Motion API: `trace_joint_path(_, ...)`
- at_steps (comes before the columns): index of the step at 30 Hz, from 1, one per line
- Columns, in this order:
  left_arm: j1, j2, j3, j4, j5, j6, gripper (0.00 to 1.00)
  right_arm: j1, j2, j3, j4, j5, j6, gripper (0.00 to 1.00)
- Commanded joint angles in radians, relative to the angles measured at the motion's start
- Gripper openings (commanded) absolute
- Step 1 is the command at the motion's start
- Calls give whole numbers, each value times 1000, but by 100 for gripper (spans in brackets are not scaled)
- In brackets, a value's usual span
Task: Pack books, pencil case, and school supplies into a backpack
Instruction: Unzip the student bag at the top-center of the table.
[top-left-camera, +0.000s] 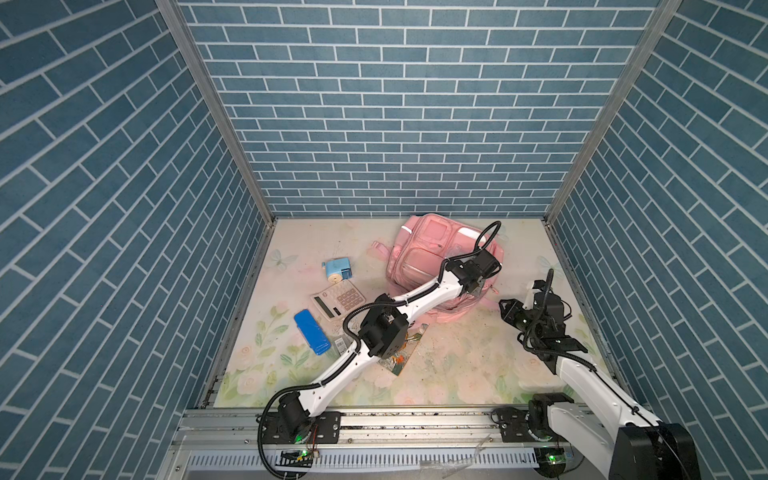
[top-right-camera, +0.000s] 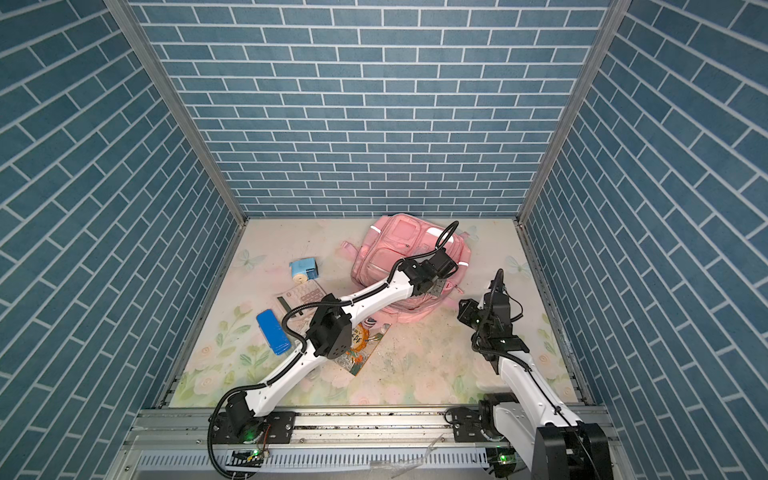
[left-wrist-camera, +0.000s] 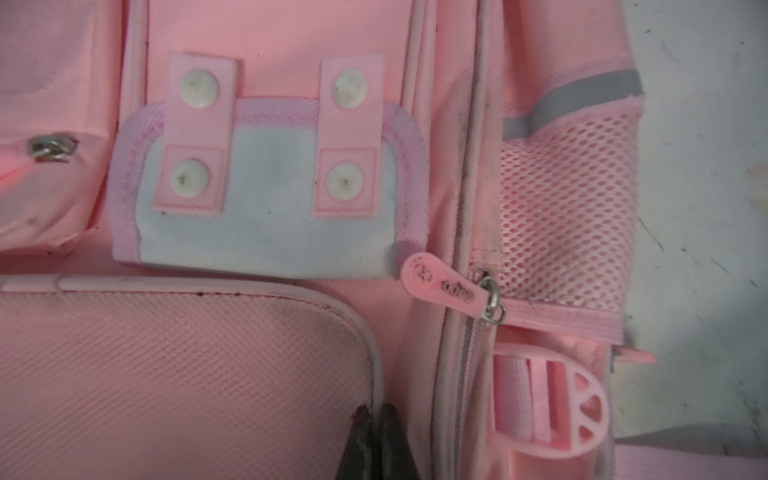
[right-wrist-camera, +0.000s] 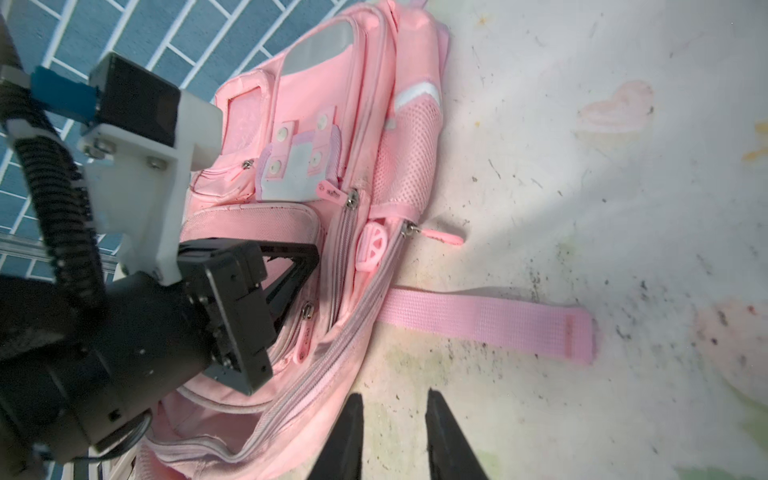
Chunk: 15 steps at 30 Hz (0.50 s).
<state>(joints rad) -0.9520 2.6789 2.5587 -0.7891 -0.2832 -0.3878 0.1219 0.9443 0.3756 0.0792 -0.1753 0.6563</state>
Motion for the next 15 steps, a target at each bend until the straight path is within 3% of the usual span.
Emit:
trace_joint_path(1,14,-116,-38,-50,-5,57,0,-5,11,49,-4,11,-57,28)
trace_joint_path(15,28,-136,-31,-107,147,168,0,-8,183,148,3,19,-235,27)
